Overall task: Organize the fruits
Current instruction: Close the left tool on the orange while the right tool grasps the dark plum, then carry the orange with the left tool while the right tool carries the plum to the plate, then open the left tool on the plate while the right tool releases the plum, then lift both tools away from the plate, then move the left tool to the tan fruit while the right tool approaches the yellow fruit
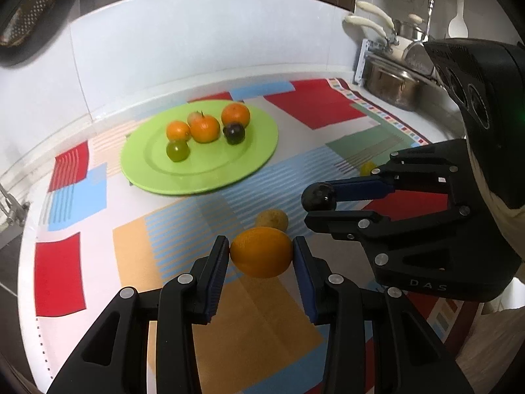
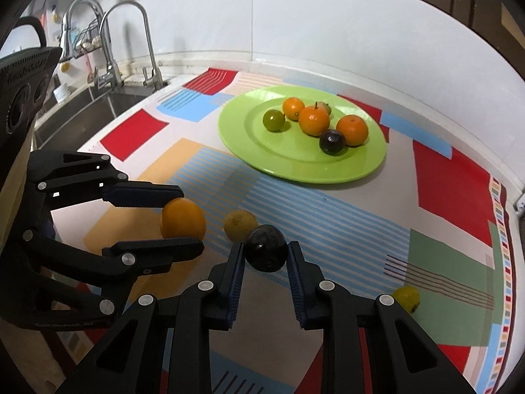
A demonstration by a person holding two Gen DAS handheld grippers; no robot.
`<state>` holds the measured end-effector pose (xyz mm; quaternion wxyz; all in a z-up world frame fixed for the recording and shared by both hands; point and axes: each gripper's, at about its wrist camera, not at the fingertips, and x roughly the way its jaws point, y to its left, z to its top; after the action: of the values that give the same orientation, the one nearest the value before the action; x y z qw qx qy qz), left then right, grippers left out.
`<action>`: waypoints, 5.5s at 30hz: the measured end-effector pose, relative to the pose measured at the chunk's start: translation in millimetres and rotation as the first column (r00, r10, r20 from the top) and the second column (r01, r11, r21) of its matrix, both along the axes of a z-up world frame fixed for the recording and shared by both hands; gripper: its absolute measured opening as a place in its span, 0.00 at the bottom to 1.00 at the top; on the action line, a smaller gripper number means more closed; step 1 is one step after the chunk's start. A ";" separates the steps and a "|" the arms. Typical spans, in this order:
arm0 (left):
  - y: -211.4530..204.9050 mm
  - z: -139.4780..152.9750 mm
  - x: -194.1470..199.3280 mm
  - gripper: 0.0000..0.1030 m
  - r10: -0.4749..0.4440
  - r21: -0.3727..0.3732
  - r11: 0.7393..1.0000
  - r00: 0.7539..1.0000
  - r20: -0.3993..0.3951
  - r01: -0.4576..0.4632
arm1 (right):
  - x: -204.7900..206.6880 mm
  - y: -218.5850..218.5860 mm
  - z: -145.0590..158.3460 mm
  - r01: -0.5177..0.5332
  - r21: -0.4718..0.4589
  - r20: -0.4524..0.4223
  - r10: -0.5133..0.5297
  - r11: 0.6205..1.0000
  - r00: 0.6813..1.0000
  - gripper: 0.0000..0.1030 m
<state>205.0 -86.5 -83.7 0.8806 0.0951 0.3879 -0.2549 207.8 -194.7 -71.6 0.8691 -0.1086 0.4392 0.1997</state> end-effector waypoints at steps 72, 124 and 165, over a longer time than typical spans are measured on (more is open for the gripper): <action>53.4 35.6 155.2 0.38 0.029 -0.038 0.999 0.999 0.032 -0.028 | 102.2 49.1 42.1 0.316 0.105 0.051 -0.322 0.943 0.945 0.27; 56.0 58.0 129.7 0.48 0.106 -0.022 0.994 0.993 0.059 -0.105 | 87.5 25.6 53.6 0.358 0.135 0.057 -0.368 0.924 0.928 0.36; 2.2 79.7 -8.2 0.74 0.278 -0.096 0.959 0.955 0.107 -0.268 | -28.5 -63.4 82.3 0.392 0.166 0.157 -0.417 0.905 0.895 0.46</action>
<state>196.8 -84.3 -4.0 0.9321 0.0204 0.3334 -0.1399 179.3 -258.1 10.6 0.9345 0.0236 0.3537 0.0313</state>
